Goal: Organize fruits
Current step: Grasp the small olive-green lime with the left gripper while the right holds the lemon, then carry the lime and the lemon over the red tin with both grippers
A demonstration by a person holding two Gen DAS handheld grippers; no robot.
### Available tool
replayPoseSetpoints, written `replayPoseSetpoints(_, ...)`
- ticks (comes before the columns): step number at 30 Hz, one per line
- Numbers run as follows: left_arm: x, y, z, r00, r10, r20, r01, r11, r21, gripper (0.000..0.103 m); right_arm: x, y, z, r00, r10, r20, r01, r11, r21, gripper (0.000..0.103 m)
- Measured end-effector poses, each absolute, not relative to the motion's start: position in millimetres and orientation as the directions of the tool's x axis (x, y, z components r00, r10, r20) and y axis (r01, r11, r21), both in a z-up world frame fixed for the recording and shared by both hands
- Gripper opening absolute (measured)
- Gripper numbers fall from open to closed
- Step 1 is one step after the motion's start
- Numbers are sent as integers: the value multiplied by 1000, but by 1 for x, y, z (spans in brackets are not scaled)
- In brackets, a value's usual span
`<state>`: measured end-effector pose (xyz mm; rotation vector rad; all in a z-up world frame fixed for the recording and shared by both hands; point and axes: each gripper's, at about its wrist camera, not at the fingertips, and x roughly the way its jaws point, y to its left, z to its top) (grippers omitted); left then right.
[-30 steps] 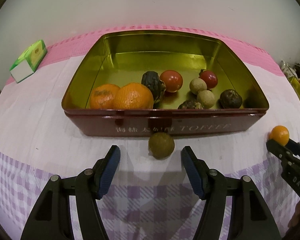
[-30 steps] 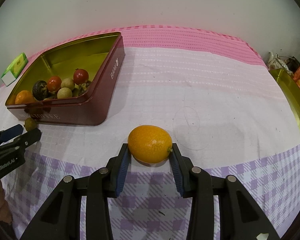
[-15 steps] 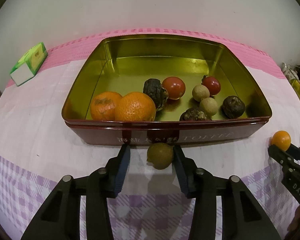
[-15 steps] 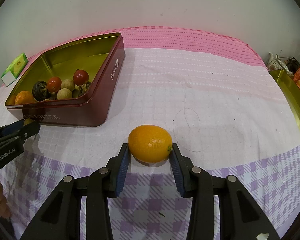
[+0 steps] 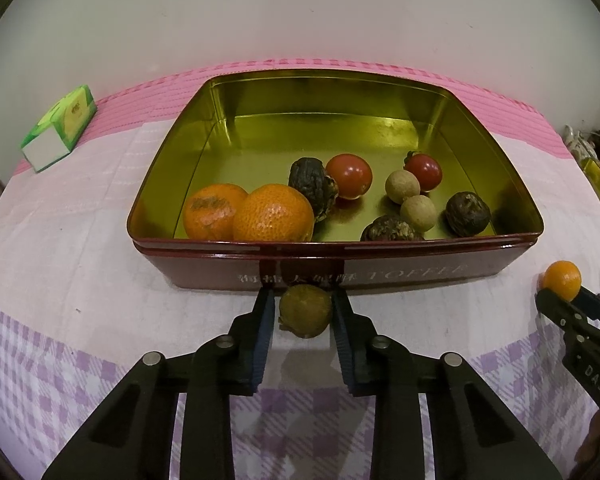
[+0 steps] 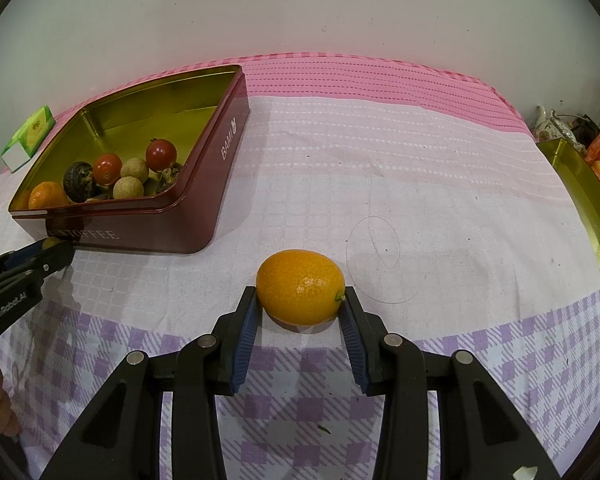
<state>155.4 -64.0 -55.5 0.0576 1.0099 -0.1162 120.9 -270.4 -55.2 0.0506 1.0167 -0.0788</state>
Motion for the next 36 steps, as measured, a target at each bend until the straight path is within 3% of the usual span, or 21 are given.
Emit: replayPoseSetpoints(36, 131, -53, -48, 515, -88, -852, 150, 989, -11, 28, 122, -270, -55, 512, -49, -858, 89, 996, -4, 37)
